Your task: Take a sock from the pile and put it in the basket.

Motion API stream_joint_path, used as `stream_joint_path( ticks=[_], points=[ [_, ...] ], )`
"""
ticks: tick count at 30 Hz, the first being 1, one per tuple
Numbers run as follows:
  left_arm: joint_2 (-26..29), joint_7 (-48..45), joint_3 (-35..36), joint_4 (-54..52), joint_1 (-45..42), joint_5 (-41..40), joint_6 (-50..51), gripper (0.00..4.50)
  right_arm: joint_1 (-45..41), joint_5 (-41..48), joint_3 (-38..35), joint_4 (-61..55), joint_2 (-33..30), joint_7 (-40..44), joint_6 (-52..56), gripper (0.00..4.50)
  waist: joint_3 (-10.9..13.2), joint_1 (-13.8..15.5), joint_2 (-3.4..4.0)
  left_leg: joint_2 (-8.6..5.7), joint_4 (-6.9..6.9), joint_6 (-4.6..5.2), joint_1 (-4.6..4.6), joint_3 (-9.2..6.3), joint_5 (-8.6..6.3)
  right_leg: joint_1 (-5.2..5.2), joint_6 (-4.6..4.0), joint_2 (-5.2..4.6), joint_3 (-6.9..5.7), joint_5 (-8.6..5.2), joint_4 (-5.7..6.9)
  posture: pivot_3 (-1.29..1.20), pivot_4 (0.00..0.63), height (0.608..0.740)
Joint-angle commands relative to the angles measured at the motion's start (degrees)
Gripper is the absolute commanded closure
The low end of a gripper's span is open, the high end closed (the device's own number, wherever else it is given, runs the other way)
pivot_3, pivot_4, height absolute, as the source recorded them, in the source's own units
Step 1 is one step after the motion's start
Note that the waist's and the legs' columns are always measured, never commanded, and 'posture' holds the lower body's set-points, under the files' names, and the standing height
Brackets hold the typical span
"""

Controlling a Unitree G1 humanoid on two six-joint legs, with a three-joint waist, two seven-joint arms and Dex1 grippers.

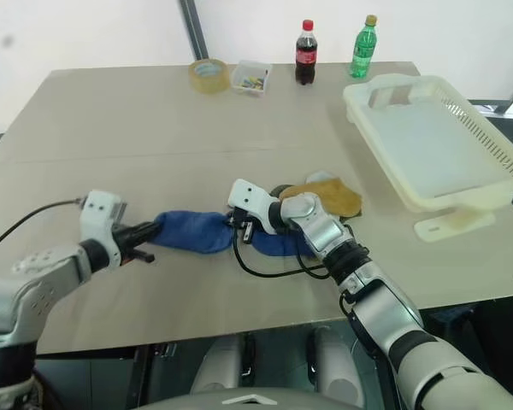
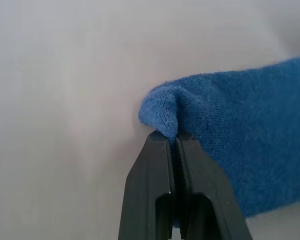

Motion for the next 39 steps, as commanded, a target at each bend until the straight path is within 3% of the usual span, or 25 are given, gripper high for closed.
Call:
stream_joint_path(
  ticks=[1, 9, 10, 13, 15, 17, 21, 26, 28, 33, 36, 38, 39],
  points=[
    [-2.79, 3.53, 7.10, -9.36, 5.90, -3.50, 4.90, 4.50, -0.73, 0.64, 0.82, -0.96, -0.57, 7.55, -4.87, 4.46, 0.00, 0.19, -0.01, 0.00, 0.00, 0.00, 0.00, -0.02, 0.00, 0.01, 0.00, 0.00, -0.02, 0.00, 0.01, 0.00, 0.150, 0.740],
    [-8.50, 8.15, 18.13, -18.21, 16.93, -4.47, 6.49, 4.50, -1.65, 0.34, 2.08, 1.27, 2.64, 14.38, -9.49, 4.46, 0.00, -0.33, 0.00, 0.04, 0.01, 0.00, 0.13, -0.12, 0.00, 0.01, -0.22, 0.10, -0.05, -0.14, 0.15, 0.00, 0.150, 0.740],
    [-8.16, 7.25, 18.52, -18.30, 17.60, -4.84, 6.21, 4.17, -1.79, 0.61, 1.86, 1.60, 2.96, 15.01, -9.26, 4.49, 0.00, -0.22, 0.00, 0.04, 0.01, 0.00, 0.12, -0.13, 0.00, 0.01, -0.23, 0.09, -0.07, -0.15, 0.15, 0.00, 0.150, 0.740],
    [-3.68, 0.41, 19.68, -16.93, 19.15, -6.72, 5.10, 3.29, -1.13, 0.73, 1.26, 0.90, 2.85, 15.71, -9.99, 3.53, -0.03, -0.24, -0.05, 0.03, 0.05, -0.01, 0.10, -0.11, 0.00, 0.01, -0.24, 0.07, -0.07, -0.15, 0.15, 0.00, 0.150, 0.740],
    [0.60, -6.08, 22.60, -15.15, 18.47, -10.63, 4.70, 2.36, 0.04, 0.67, -0.39, -1.81, 1.71, 13.48, -10.82, 2.60, 0.00, -0.14, -0.01, 0.03, 0.05, -0.02, 0.08, -0.12, 0.00, 0.00, -0.24, 0.05, -0.09, -0.15, 0.12, 0.00, 0.150, 0.740],
    [4.74, -11.39, 24.34, -13.25, 16.86, -14.04, 4.79, 1.85, 1.61, 2.03, -2.42, -6.40, -0.77, 13.10, -8.84, 1.81, 0.03, -0.02, 0.04, 0.03, 0.05, -0.03, 0.03, -0.13, -0.01, -0.02, -0.25, 0.03, -0.13, -0.16, 0.08, 0.00, 0.150, 0.740],
    [10.37, -16.49, 19.12, -9.21, 10.99, -16.36, 4.64, 1.85, 6.94, 4.28, -6.99, -21.41, -8.32, 11.49, -0.41, 1.81, 0.13, 0.86, 0.21, 0.01, 0.04, -0.04, -0.02, -0.09, -0.01, -0.01, -0.24, -0.02, -0.13, -0.16, 0.00, 0.00, 0.150, 0.740],
    [7.97, -17.93, 4.58, -6.52, 1.13, -11.85, -2.66, 1.85, 15.10, 2.95, -9.82, -36.04, -16.56, 6.98, 8.50, 1.81, 0.15, 0.88, 0.30, -0.05, -0.01, -0.03, -0.04, -0.06, 0.00, 0.00, -0.23, -0.02, -0.11, -0.15, -0.06, 0.00, 0.150, 0.740],
    [4.11, -21.08, 0.75, -5.66, -0.05, -7.66, -12.31, 1.85, 17.49, 2.99, -10.07, -38.90, -18.02, 5.27, 11.44, 1.81, 0.15, 0.45, 0.32, -0.05, -0.04, -0.03, 0.00, 0.00, 0.00, -0.02, -0.23, -0.01, -0.05, -0.15, -0.06, 0.00, 0.150, 0.740],
    [6.38, -34.20, -4.49, 0.29, 0.48, -2.77, -22.73, 1.85, 19.41, 2.56, -9.32, -39.72, -18.06, 1.67, 14.31, 1.81, 0.17, 0.47, 0.34, 0.04, -0.05, -0.02, 0.05, -0.02, 0.00, -0.10, -0.24, 0.21, 0.02, -0.17, 0.03, 0.00, 0.150, 0.740],
    [7.60, -39.93, -3.47, 4.85, -1.12, -4.00, -25.02, 1.12, 18.61, 2.44, -8.68, -37.83, -16.88, 0.19, 14.88, 1.78, 0.16, 0.70, 0.34, 0.05, -0.02, -0.02, 0.08, -0.05, 0.00, -0.10, -0.09, 0.21, 0.01, -0.26, 0.05, 0.00, 0.150, 0.740],
    [8.72, -41.78, -3.80, 5.92, -1.41, -2.77, -26.53, 0.24, 18.41, 2.73, -8.50, -37.56, -16.51, 0.10, 15.27, 1.78, 0.17, 0.72, 0.34, 0.05, 0.02, -0.02, 0.06, -0.06, 0.00, -0.09, -0.09, 0.20, 0.01, -0.26, 0.05, 0.00, 0.150, 0.740],
    [8.98, -41.87, -3.76, 6.14, -1.36, -2.13, -27.10, 0.09, 18.38, 2.96, -8.42, -37.49, -16.33, 0.04, 15.56, 1.78, 0.17, 0.74, 0.34, 0.05, 0.03, -0.02, 0.02, -0.05, 0.00, -0.10, -0.08, 0.19, 0.01, -0.27, 0.02, 0.00, 0.150, 0.740]
  ],
)
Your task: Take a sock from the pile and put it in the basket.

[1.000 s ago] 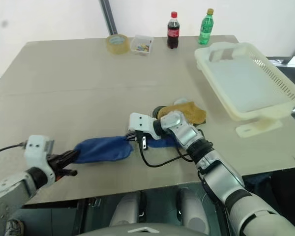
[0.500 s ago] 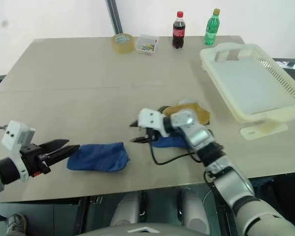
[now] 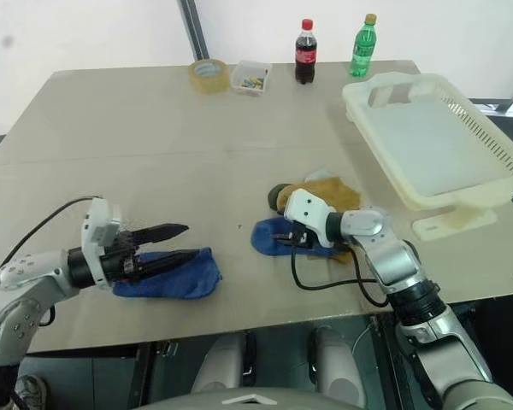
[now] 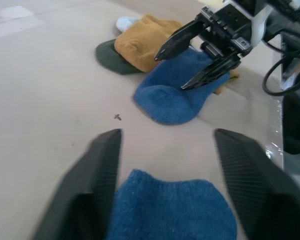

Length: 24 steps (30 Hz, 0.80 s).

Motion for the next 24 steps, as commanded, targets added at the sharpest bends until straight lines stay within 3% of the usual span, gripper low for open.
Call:
stream_joint_path(
  ticks=[1, 3, 4, 5, 8, 9, 10, 19, 24],
  points=[
    [1.67, -2.74, 1.26, 0.45, -0.60, 0.86, -3.00, 0.09, -1.16, 0.92, 0.01, -0.61, 0.37, -0.28, 0.72, 1.78, 0.00, 0.07, 0.01, 0.00, 0.00, 0.00, -0.02, 0.02, 0.00, 0.00, 0.00, -0.02, 0.00, 0.00, -0.04, 0.00, 0.150, 0.740],
    [1.71, -2.48, 1.57, 0.43, -0.37, 0.99, -3.25, 0.09, -0.92, 1.05, 0.52, -0.17, 0.25, 0.10, 1.04, 1.78, 0.00, 0.09, 0.00, -0.02, 0.00, 0.00, -0.09, 0.05, 0.00, 0.00, 0.00, -0.06, 0.00, 0.00, -0.10, 0.00, 0.150, 0.740],
    [1.62, -2.15, 1.74, 0.37, -0.38, 1.14, -3.42, 0.00, -0.80, 1.01, 0.77, 0.39, 0.25, 0.19, 1.33, 2.19, 0.00, 0.09, 0.00, -0.03, 0.00, 0.00, -0.11, 0.06, -0.01, 0.00, 0.01, -0.07, 0.00, 0.01, -0.13, 0.00, 0.150, 0.740],
    [1.54, -1.89, 1.85, 0.34, -0.40, 1.31, -3.58, 0.00, -0.73, 1.00, 0.91, 0.79, 0.27, 0.20, 1.54, 2.31, 0.00, 0.08, 0.00, -0.03, 0.00, 0.00, -0.12, 0.06, -0.01, 0.00, 0.01, -0.07, 0.01, 0.01, -0.16, 0.00, 0.150, 0.740],
    [1.46, -1.40, 2.23, -0.30, 0.05, 1.28, -3.48, 0.00, -0.47, 0.80, 1.08, 1.91, 0.26, -0.14, 1.30, 3.41, 0.00, 0.06, 0.00, -0.03, -0.01, 0.00, -0.11, 0.06, -0.01, 0.00, 0.01, -0.06, 0.00, 0.01, -0.15, 0.00, 0.150, 0.740],
    [1.30, -0.95, 2.47, -0.70, 0.29, 1.08, -3.29, 0.00, -0.52, 1.14, 0.88, 2.21, 0.33, -0.14, 1.57, 4.06, 0.00, 0.06, 0.00, -0.02, -0.01, 0.01, -0.09, 0.04, 0.00, 0.00, 0.01, -0.05, 0.00, 0.01, -0.12, 0.00, 0.150, 0.740],
    [1.09, -0.41, 2.73, -1.07, 0.52, 0.90, -3.13, 0.00, -0.72, 1.31, 0.67, 2.57, 0.40, -0.22, 1.57, 4.37, 0.01, 0.06, 0.01, -0.02, -0.01, 0.01, -0.08, 0.04, 0.00, 0.00, 0.01, -0.05, 0.00, 0.01, -0.10, 0.00, 0.150, 0.740],
    [-0.52, 3.41, 5.02, -2.80, 2.62, 0.19, -2.88, 0.00, -3.61, 5.54, -0.65, 0.61, 2.01, 0.69, 4.67, 4.46, 0.00, 0.01, 0.01, -0.01, 0.00, 0.01, -0.04, 0.04, 0.00, 0.01, 0.02, -0.04, 0.00, 0.00, -0.05, 0.00, 0.150, 0.740],
    [-0.38, 3.87, 8.75, -1.57, 6.10, 0.82, -3.44, 0.00, -11.69, 8.99, -0.88, 3.69, 8.69, -0.68, 7.65, 4.46, 0.02, -0.44, 0.03, 0.04, -0.01, 0.01, 0.00, 0.04, 0.00, -0.02, 0.02, 0.03, 0.02, 0.01, 0.01, 0.00, 0.150, 0.740]
  ],
)
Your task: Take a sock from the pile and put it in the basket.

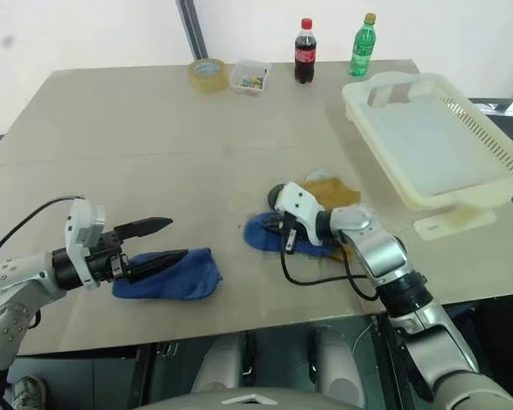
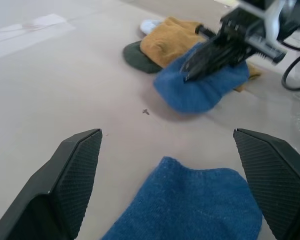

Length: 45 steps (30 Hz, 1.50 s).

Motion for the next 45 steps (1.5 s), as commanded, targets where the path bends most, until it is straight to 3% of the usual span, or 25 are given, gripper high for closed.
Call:
stream_joint_path(
  ticks=[1, 10, 14, 15, 17, 19, 24, 26, 29, 32, 33, 35, 38, 39, 40, 45],
  points=[
    [0.07, 0.48, 3.92, -0.23, 1.98, 0.18, -1.07, 0.00, -5.98, 1.66, -0.62, 2.47, 4.45, -1.03, -0.44, 4.46, 0.01, 0.01, 0.02, 0.01, -0.01, 0.00, 0.01, -0.02, 0.00, -0.01, 0.00, 0.01, 0.00, 0.00, 0.02, 0.00, 0.150, 0.740],
    [-3.44, 8.67, 11.46, -1.03, 6.56, -0.36, 1.03, 0.00, -23.06, -6.80, 2.52, 43.62, 22.90, -6.36, -24.59, 4.46, 0.01, 0.08, 0.01, 0.02, -0.01, -0.01, -0.10, 0.00, 0.00, -0.02, -0.21, -0.02, -0.03, 0.13, -0.06, 0.00, 0.150, 0.740],
    [-4.56, 13.30, 12.88, -1.79, 7.94, 1.21, 2.13, 0.00, -27.20, -9.20, 2.66, 55.03, 27.03, -5.89, -32.79, 4.46, 0.00, 0.25, 0.00, 0.01, -0.04, -0.02, -0.13, -0.01, -0.01, -0.03, -0.22, -0.05, -0.05, 0.13, -0.09, 0.00, 0.150, 0.740],
    [-4.77, 14.69, 12.82, -1.73, 7.66, 1.75, 2.22, 0.00, -27.56, -9.36, 2.25, 56.32, 27.29, -6.00, -34.26, 4.20, 0.00, 0.31, 0.00, 0.00, -0.04, -0.02, -0.13, -0.01, -0.01, -0.03, -0.22, -0.06, -0.06, 0.13, -0.10, 0.00, 0.150, 0.740],
    [-5.34, 17.71, 12.28, -1.79, 5.84, 0.42, 4.30, 0.00, -26.84, -9.40, 1.20, 55.23, 26.30, -7.41, -35.68, 3.63, -0.01, 0.35, -0.04, 0.00, -0.04, -0.02, -0.11, -0.02, -0.01, -0.02, -0.22, -0.08, -0.06, 0.13, -0.08, 0.00, 0.150, 0.740],
    [-5.47, 19.45, 10.56, -1.61, 3.97, 0.78, 5.12, 0.00, -24.69, -8.59, 0.75, 51.15, 24.11, -5.00, -34.48, 2.73, -0.02, 0.25, -0.06, 0.00, -0.03, -0.02, -0.11, -0.02, -0.01, -0.03, -0.22, -0.08, -0.06, 0.14, -0.06, 0.00, 0.150, 0.740],
    [-6.53, 23.13, 1.83, 5.86, -6.73, 4.86, 6.08, 0.00, -14.58, -6.74, -1.46, 31.48, 14.72, -2.14, -23.08, 2.73, -0.04, 0.61, -0.06, 0.01, -0.03, -0.02, -0.06, -0.06, 0.00, 0.00, -0.18, -0.06, -0.09, 0.17, 0.04, 0.00, 0.150, 0.740],
    [-6.57, 23.13, -1.65, 9.24, -9.78, 7.66, 4.93, 0.00, -12.10, -7.19, -2.01, 27.66, 12.63, -3.54, -18.78, 2.73, -0.05, 1.43, -0.03, -0.07, -0.02, -0.02, -0.08, -0.18, 0.01, 0.13, -0.17, -0.16, -0.26, 0.17, 0.03, 0.00, 0.150, 0.740],
    [-7.38, 23.51, -6.29, 15.21, -14.84, 11.25, 4.06, 0.00, -9.21, -8.55, -2.11, 24.73, 10.80, -7.10, -12.71, 2.73, -0.08, 0.41, -0.08, -0.07, 0.06, -0.02, -0.07, -0.02, 0.01, 0.11, -0.13, -0.15, -0.13, 0.20, 0.02, 0.00, 0.150, 0.740],
    [-7.53, 20.76, -10.80, 19.68, -17.38, 14.84, 0.68, 0.84, -8.15, -9.63, -1.55, 25.06, 10.83, -9.22, -9.74, 2.67, -0.08, -0.49, -0.08, 0.00, 0.02, -0.02, -0.01, -0.05, 0.01, 0.07, -0.01, 0.00, -0.10, 0.27, 0.07, 0.00, 0.150, 0.740],
    [-7.91, 19.67, -11.57, 20.21, -17.97, 14.67, 0.35, 1.38, -8.11, -9.95, -1.53, 25.88, 11.06, -10.17, -9.30, 2.67, -0.08, -0.68, -0.07, 0.01, -0.03, -0.02, 0.00, -0.09, 0.01, 0.06, -0.02, 0.03, -0.10, 0.27, 0.10, 0.00, 0.150, 0.740],
    [-8.61, 18.43, -12.39, 21.37, -19.08, 14.65, -0.23, 2.23, -7.92, -10.28, -1.20, 26.44, 11.04, -10.61, -9.13, 3.21, -0.08, -0.86, -0.06, 0.02, -0.07, -0.02, 0.05, -0.10, 0.01, 0.06, -0.06, 0.04, -0.09, 0.24, 0.14, 0.00, 0.150, 0.740],
    [-9.29, 17.33, -11.66, 22.59, -19.59, 13.81, -0.54, 3.63, -7.49, -9.26, -1.47, 24.23, 11.05, -9.85, -7.93, 4.38, -0.08, -0.84, -0.07, 0.01, -0.02, -0.02, 0.05, -0.09, 0.01, 0.09, -0.05, 0.02, -0.09, 0.25, 0.14, 0.00, 0.150, 0.740],
    [-9.47, 16.44, -9.74, 22.25, -19.17, 11.79, -0.24, 3.78, -7.42, -8.52, -1.75, 22.62, 10.92, -9.24, -7.36, 4.48, -0.09, -0.84, -0.07, 0.00, -0.02, -0.02, 0.05, -0.09, 0.01, 0.10, -0.04, 0.01, -0.09, 0.25, 0.14, 0.00, 0.150, 0.740],
    [-9.45, 15.50, -7.65, 21.87, -18.71, 9.86, -0.04, 4.47, -7.38, -7.51, -2.15, 20.80, 10.81, -8.54, -6.18, 4.50, -0.08, -0.85, -0.07, -0.01, 0.03, -0.01, 0.04, -0.07, 0.01, 0.11, -0.03, -0.02, -0.08, 0.25, 0.14, 0.00, 0.150, 0.740],
    [-5.42, 9.19, 2.21, 18.75, -15.31, -0.42, 5.89, 4.47, -5.72, -0.90, -2.30, 6.87, 9.20, -3.89, 3.75, 4.50, -0.06, -1.09, -0.08, 0.02, -0.01, -0.02, -0.10, -0.10, 0.01, -0.04, -0.05, 0.00, -0.08, 0.24, 0.12, 0.00, 0.150, 0.740]
  ],
)
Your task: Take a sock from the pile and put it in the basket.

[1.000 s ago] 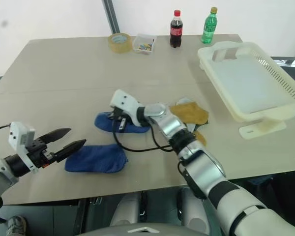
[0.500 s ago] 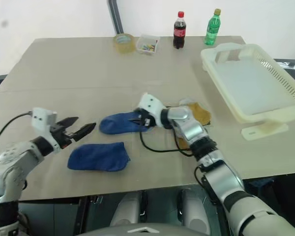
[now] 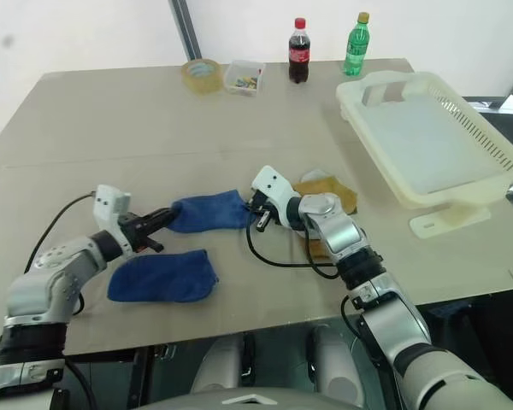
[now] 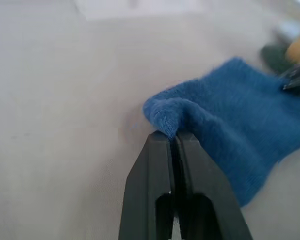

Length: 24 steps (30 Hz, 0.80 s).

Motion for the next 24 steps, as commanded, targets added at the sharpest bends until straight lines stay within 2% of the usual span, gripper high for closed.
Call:
stream_joint_path(
  ticks=[1, 4, 9, 16, 24],
  points=[
    [5.34, -5.21, 7.67, -4.46, 2.89, -6.87, 4.94, 4.47, 1.21, 7.05, -0.99, -13.53, -0.84, 3.83, 8.79, 4.50, 0.00, -0.03, 0.00, 0.01, -0.02, 0.00, 0.00, -0.01, 0.00, 0.00, 0.00, 0.00, -0.01, 0.00, -0.02, 0.00, 0.150, 0.740],
    [9.53, -8.09, 10.83, -6.76, 6.07, -10.12, 9.15, 4.47, 2.43, 11.24, -0.24, -20.92, -1.96, 5.15, 15.54, 4.50, 0.01, -0.02, 0.01, 0.01, -0.06, -0.01, 0.00, -0.01, -0.01, 0.00, 0.00, -0.01, -0.03, -0.02, -0.07, 0.00, 0.150, 0.740],
    [16.31, -13.25, 14.60, -10.63, 13.80, -12.98, 15.63, 4.47, 2.94, 15.61, 1.39, -25.11, -2.66, 4.90, 23.47, 4.50, 0.02, 0.13, 0.03, -0.01, -0.06, -0.01, 0.04, 0.04, -0.01, 0.01, -0.06, -0.13, -0.04, -0.24, -0.08, 0.00, 0.150, 0.740],
    [20.27, -16.13, 15.91, -11.95, 18.59, -10.51, 15.28, 4.47, 4.11, 18.65, 5.07, -28.80, -0.87, 1.98, 28.75, 4.50, 0.02, 0.16, 0.03, -0.01, -0.08, -0.02, 0.02, 0.01, -0.01, -0.02, -0.14, -0.15, -0.11, -0.21, -0.10, 0.00, 0.150, 0.740],
    [25.85, -20.93, 14.68, -9.85, 19.27, -9.21, 17.30, 4.47, 4.61, 21.44, 7.87, -31.33, -0.28, 0.43, 32.49, 4.50, 0.04, 0.21, 0.05, -0.01, -0.13, -0.03, -0.02, 0.04, -0.02, -0.04, -0.17, -0.18, -0.12, -0.21, -0.19, 0.00, 0.150, 0.740]
  ],
)
